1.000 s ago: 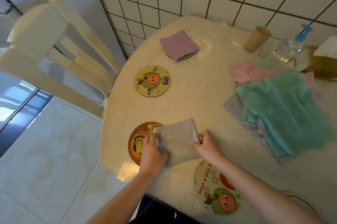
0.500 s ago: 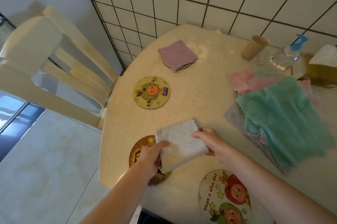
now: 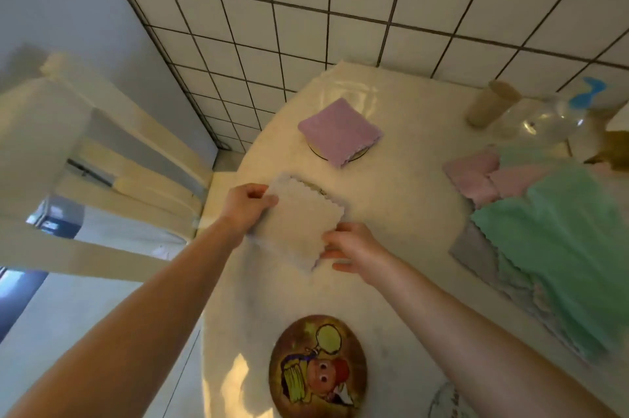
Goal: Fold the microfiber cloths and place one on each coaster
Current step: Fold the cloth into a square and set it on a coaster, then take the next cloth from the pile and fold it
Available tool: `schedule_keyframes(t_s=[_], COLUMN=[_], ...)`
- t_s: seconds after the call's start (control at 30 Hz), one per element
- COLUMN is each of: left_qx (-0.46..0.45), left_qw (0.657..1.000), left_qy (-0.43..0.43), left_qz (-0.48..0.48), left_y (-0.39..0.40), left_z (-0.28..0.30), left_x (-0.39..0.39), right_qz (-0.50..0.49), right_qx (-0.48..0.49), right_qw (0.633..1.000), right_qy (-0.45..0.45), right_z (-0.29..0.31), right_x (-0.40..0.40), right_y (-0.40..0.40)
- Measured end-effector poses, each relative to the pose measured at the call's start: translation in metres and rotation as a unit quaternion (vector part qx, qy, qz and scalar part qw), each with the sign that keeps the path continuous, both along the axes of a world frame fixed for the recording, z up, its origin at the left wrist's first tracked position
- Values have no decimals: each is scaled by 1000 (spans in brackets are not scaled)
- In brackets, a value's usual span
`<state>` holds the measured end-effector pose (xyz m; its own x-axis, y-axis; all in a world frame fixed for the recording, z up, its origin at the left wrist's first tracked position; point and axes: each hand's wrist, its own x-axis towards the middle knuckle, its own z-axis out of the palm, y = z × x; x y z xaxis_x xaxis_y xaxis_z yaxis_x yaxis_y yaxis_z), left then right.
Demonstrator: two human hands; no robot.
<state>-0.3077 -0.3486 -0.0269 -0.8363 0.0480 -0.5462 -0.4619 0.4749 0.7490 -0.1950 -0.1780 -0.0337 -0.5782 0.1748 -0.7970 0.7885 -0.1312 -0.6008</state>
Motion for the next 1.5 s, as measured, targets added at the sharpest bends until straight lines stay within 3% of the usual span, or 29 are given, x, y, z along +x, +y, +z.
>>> schedule_keyframes(t_s=[0.17,0.4,0.7,0.93,1.07,1.27,1.5], left_qx=[-62,-111,-239,-238,-195,-185,-125], left_qw=[993,982,931,900,894,862,780], left_qy=[38,66,199,267,279,301,372], left_qz=[-94,-138,-193,-251,-292,-364,-487], left_y=[15,22,20,59,111,210,331], left_z=[-23,-41,-37,-17,-12,-20,-18], left_x=[-39,-44,-30,12,61,166,269], right_qz=[-56,-95,25,66,100,131,151], right_qx=[-27,-12,62,146,221,369,490], right_qw=[998,994,997,987,969,914,852], right_qy=[-22,-54,-48,1,47,108,111], right_z=[-29,-47,-43,-28,-29,-24,-26], right_x=[-17,-20,7,56,103,202,303], right_y=[-11,-11,10,82,142,232,326])
